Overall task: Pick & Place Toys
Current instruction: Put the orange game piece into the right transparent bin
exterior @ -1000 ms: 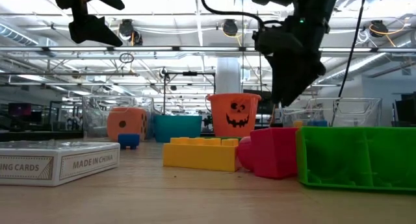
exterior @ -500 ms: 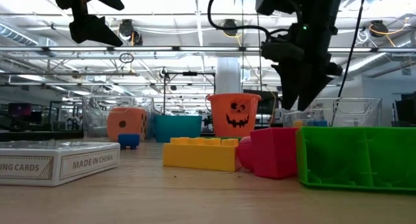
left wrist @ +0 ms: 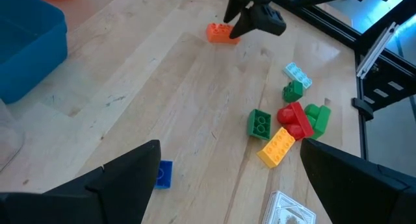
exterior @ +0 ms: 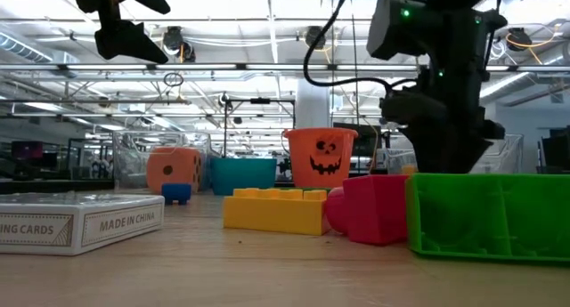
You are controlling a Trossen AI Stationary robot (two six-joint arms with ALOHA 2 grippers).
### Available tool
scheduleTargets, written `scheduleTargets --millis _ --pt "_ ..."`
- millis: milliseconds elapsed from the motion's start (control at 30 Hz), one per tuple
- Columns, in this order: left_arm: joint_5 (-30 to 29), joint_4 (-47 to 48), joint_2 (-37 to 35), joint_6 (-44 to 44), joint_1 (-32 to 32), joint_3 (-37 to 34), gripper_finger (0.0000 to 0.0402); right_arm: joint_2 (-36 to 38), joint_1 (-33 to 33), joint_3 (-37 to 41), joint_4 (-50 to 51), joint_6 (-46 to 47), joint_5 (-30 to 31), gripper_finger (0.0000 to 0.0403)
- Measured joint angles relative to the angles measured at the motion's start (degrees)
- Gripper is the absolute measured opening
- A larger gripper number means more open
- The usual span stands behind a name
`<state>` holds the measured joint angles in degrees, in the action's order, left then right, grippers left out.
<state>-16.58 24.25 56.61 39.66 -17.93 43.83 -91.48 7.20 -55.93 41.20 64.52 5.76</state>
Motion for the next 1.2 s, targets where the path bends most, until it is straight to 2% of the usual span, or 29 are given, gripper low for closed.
scheduleTargets --millis 333,667,967,1200 --pt "0.0 0.0 0.0 0.7 0.0 0.0 0.0379 0.0 0.0 3.0 -3.5 0.8 -1.4 0.0202" --pt "0.0 0.0 0.0 0.7 0.0 0.0 0.0379 0.0 0.0 3.0 -3.3 -0.2 -1.4 0.0135" --pt "0.0 0.0 0.0 0.5 0.0 0.0 0.0379 0.4 0.0 3.0 -3.1 -1.0 -1.3 0.0144" --pt "0.0 0.0 0.0 -0.2 0.0 0.0 0.0379 4.7 -0.7 3.0 -2.8 -1.1 0.1 0.014"
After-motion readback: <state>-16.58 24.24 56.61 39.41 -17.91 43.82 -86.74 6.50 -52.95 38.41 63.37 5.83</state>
